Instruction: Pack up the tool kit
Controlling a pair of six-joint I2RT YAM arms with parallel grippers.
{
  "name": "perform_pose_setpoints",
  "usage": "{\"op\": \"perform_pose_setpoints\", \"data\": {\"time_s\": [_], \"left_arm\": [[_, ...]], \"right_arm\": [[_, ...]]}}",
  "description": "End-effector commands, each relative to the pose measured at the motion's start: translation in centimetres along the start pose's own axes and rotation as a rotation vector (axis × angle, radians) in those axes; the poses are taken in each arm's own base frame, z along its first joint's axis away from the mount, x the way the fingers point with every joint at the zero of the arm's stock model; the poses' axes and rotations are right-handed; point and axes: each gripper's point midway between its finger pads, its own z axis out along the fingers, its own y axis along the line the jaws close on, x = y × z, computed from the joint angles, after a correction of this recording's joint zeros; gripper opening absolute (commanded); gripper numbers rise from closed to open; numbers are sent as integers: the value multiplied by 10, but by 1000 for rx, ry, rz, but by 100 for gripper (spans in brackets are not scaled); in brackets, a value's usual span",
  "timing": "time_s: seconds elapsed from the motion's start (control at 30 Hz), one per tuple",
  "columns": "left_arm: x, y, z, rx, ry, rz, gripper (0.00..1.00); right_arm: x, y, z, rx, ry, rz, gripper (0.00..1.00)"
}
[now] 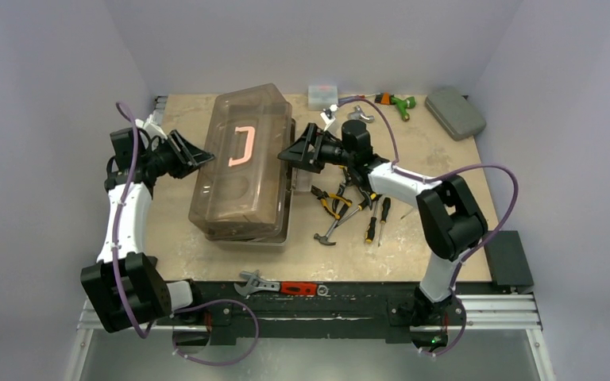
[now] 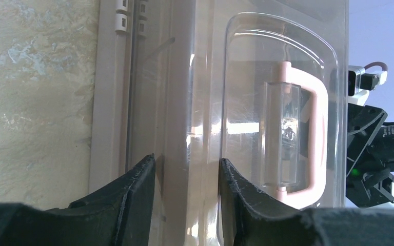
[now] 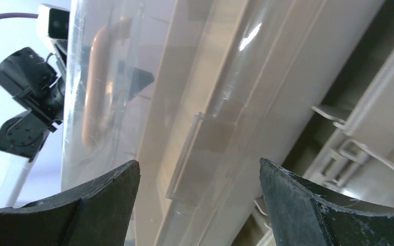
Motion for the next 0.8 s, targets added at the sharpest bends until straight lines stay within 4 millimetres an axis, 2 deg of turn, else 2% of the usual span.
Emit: {"op": "perform_pose_setpoints", "data": {"time_s": [0.0, 0.1, 0.17, 0.27, 0.37, 0.57, 0.77], "left_arm": [[44, 27, 2, -113, 135, -162, 20], [40, 26, -6, -143, 110, -121, 26], [36, 25, -13, -173, 77, -87, 34], [28, 21, -24, -215, 21, -32, 53], [20, 10, -33, -233, -31, 19, 62], [0, -37, -70, -281, -218, 214, 67], [8, -90, -94, -264, -261, 406, 69]], "right_arm": [[-7, 58, 8, -200, 7, -44, 84], [-2, 77, 10, -266, 7, -60, 82], [0, 85, 10, -275, 1, -82, 80], [-1, 90, 5, -259, -16, -115, 80], [-3, 97, 0, -250, -31, -138, 79], [-5, 111, -4, -273, -24, -152, 77], [-7, 123, -5, -301, -25, -162, 75]]}}
